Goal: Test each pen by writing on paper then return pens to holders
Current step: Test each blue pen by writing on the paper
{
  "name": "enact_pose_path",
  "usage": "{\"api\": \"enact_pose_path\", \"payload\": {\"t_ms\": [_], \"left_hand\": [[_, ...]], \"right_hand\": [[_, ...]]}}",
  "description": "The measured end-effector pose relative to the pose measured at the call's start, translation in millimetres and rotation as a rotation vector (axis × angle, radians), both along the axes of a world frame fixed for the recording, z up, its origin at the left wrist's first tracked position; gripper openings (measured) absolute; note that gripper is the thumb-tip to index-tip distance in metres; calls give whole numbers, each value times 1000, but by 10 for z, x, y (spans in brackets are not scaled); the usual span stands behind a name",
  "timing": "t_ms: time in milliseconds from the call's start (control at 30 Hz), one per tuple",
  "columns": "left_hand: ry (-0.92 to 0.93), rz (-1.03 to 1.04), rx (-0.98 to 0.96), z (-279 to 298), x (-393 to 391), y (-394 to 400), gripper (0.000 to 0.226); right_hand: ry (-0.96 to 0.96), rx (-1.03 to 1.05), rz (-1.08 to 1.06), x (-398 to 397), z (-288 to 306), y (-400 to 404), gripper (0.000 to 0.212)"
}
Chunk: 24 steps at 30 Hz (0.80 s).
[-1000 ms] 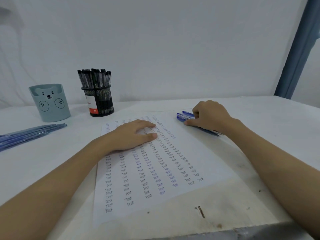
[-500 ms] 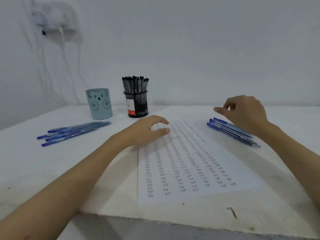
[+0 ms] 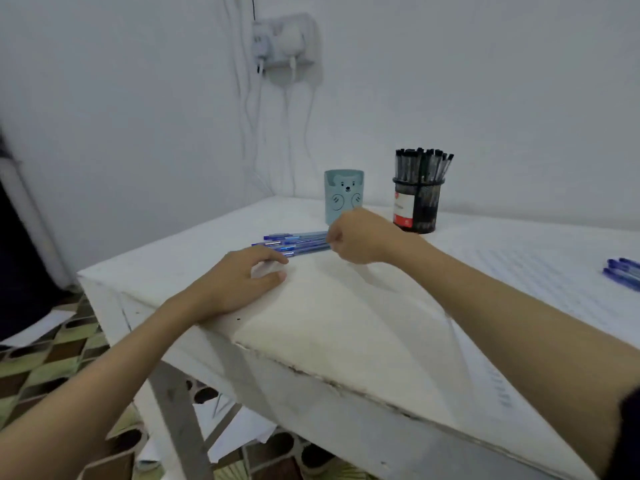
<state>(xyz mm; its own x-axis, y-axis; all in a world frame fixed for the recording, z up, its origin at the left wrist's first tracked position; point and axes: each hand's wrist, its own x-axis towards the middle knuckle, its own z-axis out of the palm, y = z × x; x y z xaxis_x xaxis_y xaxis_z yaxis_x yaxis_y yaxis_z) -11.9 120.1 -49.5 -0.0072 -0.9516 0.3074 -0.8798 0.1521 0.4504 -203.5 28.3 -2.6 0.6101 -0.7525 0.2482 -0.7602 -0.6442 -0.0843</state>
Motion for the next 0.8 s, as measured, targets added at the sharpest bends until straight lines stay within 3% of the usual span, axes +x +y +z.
{"api": "enact_pose_path", "payload": {"t_ms": [133,333,533,667,800], "left_hand": [[45,29,-25,-91,189,68,18],[74,23,-26,-112,195,59,20],[74,16,-28,-107,193,68,21],[49,3,-26,-74,174,88,21],[88,-69,-95,1,-118,118,20]], "right_hand": [[53,-22,28,436,-179,24,35],[-48,-218,34,597,-300,12,23],[-32,-235,86,554,-298,-10,15],[-372,-30,10,405,-114,25,12],[-794,432,-105,-6,215,61,22]]}}
